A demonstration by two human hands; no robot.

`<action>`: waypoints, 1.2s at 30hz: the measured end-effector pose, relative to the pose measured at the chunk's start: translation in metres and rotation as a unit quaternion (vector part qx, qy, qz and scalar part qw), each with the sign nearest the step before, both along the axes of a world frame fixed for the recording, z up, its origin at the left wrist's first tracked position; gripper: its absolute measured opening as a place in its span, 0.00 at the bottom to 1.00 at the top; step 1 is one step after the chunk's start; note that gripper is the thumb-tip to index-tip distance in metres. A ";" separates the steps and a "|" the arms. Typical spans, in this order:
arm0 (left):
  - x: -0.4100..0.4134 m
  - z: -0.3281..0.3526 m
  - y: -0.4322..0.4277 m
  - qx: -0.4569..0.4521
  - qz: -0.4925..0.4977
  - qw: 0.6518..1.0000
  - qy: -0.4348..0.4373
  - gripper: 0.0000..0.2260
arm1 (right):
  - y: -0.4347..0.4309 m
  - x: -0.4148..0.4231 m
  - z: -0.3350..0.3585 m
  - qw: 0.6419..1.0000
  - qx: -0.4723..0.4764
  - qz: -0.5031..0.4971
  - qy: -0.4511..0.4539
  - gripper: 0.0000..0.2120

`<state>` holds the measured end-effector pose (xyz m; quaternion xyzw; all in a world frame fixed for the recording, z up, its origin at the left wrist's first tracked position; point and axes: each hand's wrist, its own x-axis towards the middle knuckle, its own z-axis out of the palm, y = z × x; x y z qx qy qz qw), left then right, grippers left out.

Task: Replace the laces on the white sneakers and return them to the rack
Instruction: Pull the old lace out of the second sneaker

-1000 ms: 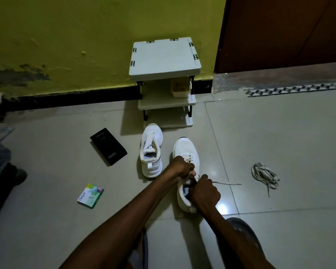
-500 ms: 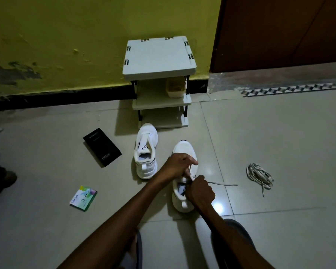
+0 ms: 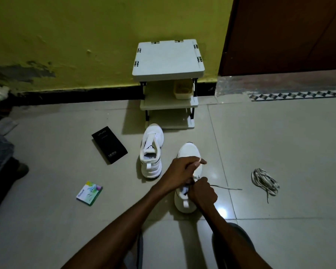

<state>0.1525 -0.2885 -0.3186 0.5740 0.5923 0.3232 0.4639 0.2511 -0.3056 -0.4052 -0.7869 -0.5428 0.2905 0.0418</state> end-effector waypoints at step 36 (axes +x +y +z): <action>-0.016 -0.005 0.016 -0.057 0.016 0.968 0.245 0.15 | 0.005 0.006 0.010 0.995 -0.037 0.033 0.082 0.21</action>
